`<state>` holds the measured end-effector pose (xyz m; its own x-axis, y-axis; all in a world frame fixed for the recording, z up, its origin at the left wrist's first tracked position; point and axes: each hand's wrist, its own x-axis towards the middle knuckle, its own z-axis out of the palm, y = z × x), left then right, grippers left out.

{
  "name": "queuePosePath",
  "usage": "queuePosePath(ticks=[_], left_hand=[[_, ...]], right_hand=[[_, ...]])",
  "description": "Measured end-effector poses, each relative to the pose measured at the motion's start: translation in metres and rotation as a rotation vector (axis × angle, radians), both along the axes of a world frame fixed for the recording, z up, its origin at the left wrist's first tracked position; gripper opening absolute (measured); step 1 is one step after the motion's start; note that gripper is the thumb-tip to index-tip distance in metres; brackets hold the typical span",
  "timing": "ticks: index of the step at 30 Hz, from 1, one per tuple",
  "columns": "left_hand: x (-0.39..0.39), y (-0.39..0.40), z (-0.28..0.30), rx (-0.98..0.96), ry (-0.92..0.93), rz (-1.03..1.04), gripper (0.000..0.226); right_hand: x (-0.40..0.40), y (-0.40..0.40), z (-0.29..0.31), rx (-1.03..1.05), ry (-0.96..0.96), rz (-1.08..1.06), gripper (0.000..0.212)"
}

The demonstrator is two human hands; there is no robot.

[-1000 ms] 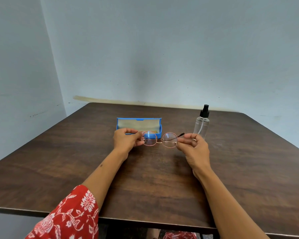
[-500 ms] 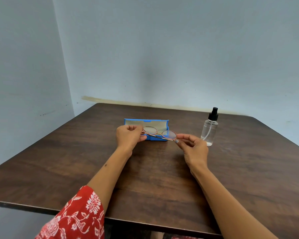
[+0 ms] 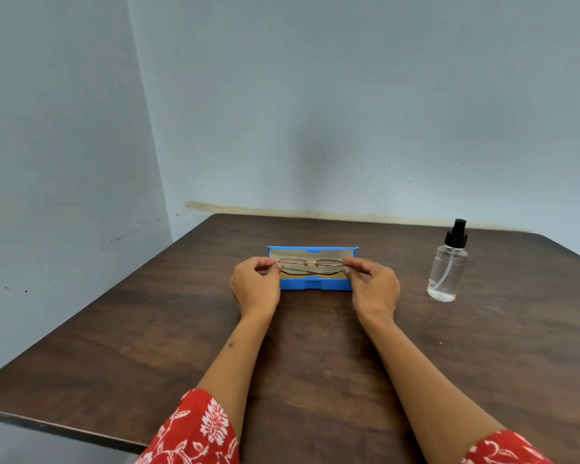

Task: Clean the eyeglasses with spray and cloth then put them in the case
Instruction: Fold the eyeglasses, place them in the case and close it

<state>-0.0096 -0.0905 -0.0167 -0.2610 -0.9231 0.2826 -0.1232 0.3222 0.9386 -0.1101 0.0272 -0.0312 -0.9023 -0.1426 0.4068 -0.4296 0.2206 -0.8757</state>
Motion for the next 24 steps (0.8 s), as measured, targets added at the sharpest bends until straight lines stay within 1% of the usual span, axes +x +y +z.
queuePosePath(ticks=[3, 8, 13, 20, 22, 24], left_hand=[[-0.003, -0.004, -0.004, -0.012, -0.061, 0.025, 0.012], [-0.009, -0.007, -0.008, -0.104, -0.131, 0.009, 0.013], [-0.010, -0.010, -0.012, -0.166, -0.177, 0.015, 0.015], [-0.011, -0.012, -0.017, -0.219, -0.289, 0.002, 0.021], [-0.011, -0.011, -0.017, -0.222, -0.289, -0.003, 0.023], [-0.009, -0.008, -0.016, -0.223, -0.261, -0.011, 0.024]], right_hand=[[-0.002, 0.000, 0.000, 0.075, 0.056, -0.040, 0.016], [-0.003, -0.002, 0.000, 0.208, 0.107, -0.116, 0.016], [-0.001, -0.002, 0.000, 0.396, 0.165, -0.117, 0.021], [0.004, -0.003, -0.001, 0.564, 0.234, -0.114, 0.027], [0.005, -0.004, -0.002, 0.561, 0.261, -0.123, 0.026], [0.006, -0.006, -0.001, 0.456, 0.283, -0.168, 0.025]])
